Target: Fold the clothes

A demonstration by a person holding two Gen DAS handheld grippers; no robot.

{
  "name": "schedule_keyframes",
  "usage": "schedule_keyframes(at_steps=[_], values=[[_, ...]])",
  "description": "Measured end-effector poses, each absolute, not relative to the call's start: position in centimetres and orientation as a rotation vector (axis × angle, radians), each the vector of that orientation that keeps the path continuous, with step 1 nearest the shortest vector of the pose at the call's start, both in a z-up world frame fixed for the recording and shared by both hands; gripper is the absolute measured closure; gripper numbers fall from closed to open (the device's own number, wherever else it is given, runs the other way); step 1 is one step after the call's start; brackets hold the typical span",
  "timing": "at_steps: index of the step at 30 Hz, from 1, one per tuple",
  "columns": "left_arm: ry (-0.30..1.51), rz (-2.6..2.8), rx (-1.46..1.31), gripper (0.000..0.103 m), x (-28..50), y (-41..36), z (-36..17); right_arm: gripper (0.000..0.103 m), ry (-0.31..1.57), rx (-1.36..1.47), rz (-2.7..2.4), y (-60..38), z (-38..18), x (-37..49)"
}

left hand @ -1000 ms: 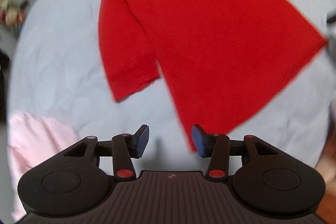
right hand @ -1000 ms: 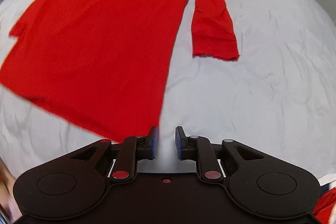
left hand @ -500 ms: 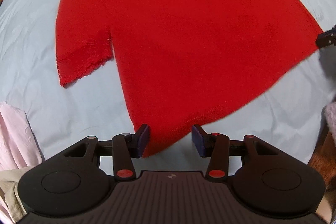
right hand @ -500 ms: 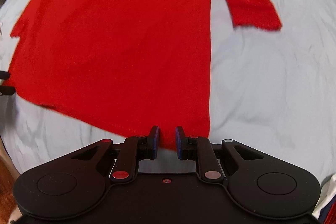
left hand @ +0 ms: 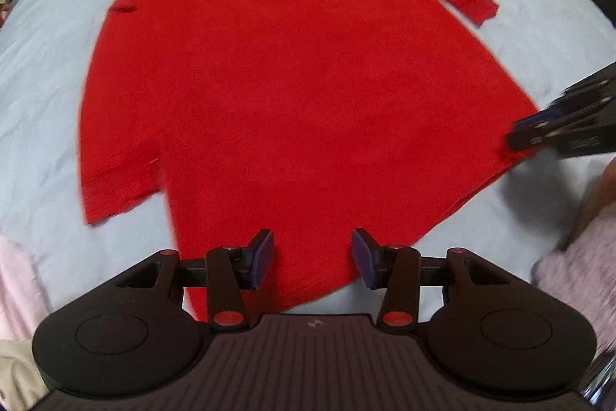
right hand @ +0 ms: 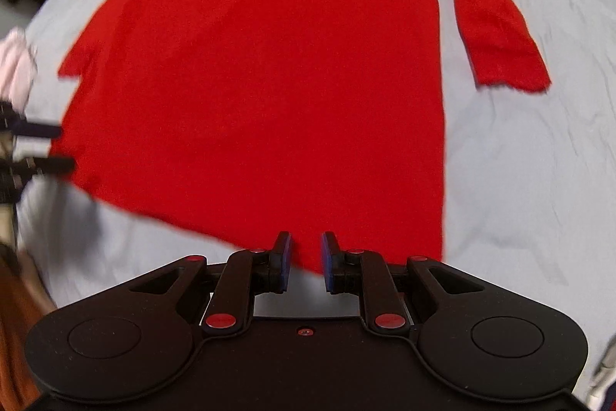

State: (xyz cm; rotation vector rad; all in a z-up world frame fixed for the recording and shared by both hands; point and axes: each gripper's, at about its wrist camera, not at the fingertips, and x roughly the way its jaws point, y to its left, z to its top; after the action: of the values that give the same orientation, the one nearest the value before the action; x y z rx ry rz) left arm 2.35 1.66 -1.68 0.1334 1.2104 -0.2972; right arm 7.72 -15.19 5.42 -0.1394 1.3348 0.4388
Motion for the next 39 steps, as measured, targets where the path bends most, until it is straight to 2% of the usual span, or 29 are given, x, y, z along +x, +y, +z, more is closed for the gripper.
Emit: schedule_keyframes(at_steps=[7, 11, 17, 23, 28, 33, 39], values=[[1.298, -0.363, 0.173, 0.059, 2.3, -1.3, -3.8, 0.087, 1.409, -0.18, 0.487, -13.3, 3.2, 6.8], [1.271, -0.352, 0.211, 0.059, 1.9, -1.2, -3.4, 0.087, 1.408, -0.176, 0.515, -14.5, 3.7, 7.4], [1.171, -0.243, 0.127, 0.059, 3.5, 4.5, 0.6, 0.087, 1.312, -0.066, 0.377, -20.1, 6.3, 11.9], [1.1, 0.011, -0.143, 0.059, 6.7, 15.6, 3.3, 0.086, 1.319, 0.313, 0.168, -29.1, 5.9, 17.2], [1.116, 0.116, -0.375, 0.059, 8.1, 21.0, 2.0, 0.078, 1.291, 0.556, 0.096, -32.2, 3.6, 19.0], [1.145, 0.16, -0.493, 0.059, 8.5, 23.1, -0.8, 0.078, 1.274, 0.679, 0.048, -33.0, 1.5, 19.8], [1.149, 0.159, -0.526, 0.059, 9.2, 23.3, -2.1, 0.078, 1.274, 0.686, 0.048, -33.9, 1.1, 20.7]])
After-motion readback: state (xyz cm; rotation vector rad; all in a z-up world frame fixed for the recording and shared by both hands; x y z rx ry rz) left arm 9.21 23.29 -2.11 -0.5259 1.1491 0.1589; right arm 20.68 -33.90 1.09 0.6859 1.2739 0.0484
